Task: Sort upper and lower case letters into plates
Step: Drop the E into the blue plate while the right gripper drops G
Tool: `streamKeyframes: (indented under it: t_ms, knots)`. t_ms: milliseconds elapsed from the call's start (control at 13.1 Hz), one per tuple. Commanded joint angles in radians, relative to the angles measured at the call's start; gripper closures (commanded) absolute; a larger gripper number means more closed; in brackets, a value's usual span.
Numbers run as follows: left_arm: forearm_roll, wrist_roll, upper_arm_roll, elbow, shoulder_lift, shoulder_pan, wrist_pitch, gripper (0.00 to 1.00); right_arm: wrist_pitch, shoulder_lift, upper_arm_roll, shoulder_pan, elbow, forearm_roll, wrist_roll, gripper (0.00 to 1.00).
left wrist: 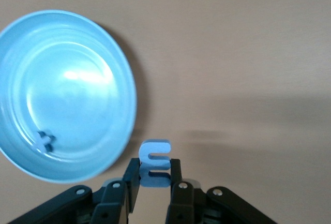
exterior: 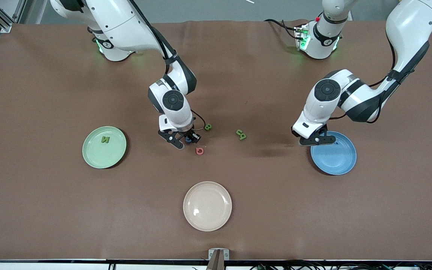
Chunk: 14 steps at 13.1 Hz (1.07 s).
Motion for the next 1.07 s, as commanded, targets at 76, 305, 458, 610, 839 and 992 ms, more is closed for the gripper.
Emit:
streamKeyframes:
  t_ms: [76, 305, 458, 610, 839, 992]
  knots:
    - [0.104, 0.077, -0.018, -0.067, -0.002, 0.159, 0.065, 0.98, 0.006, 0.006, -0.005, -0.008, -0.009, -0.031, 0.019, 0.68]
    - [0.105, 0.203, 0.003, -0.066, 0.018, 0.225, 0.128, 0.98, 0.004, 0.006, -0.006, -0.008, -0.009, -0.034, 0.017, 0.87]
    - [0.122, 0.249, 0.054, -0.063, 0.018, 0.228, 0.166, 0.98, -0.006, 0.005, -0.008, -0.024, -0.009, -0.034, 0.004, 0.93]
    - [0.144, 0.314, 0.112, -0.049, 0.029, 0.227, 0.22, 0.98, -0.014, -0.004, -0.011, -0.074, -0.012, -0.037, -0.089, 0.94]
    - [0.144, 0.401, 0.144, -0.014, 0.058, 0.227, 0.226, 0.98, -0.152, -0.073, -0.011, -0.158, -0.014, -0.037, -0.229, 0.94]
    - [0.144, 0.43, 0.158, 0.003, 0.082, 0.225, 0.226, 0.98, -0.206, -0.125, -0.011, -0.218, -0.044, -0.037, -0.332, 0.93]
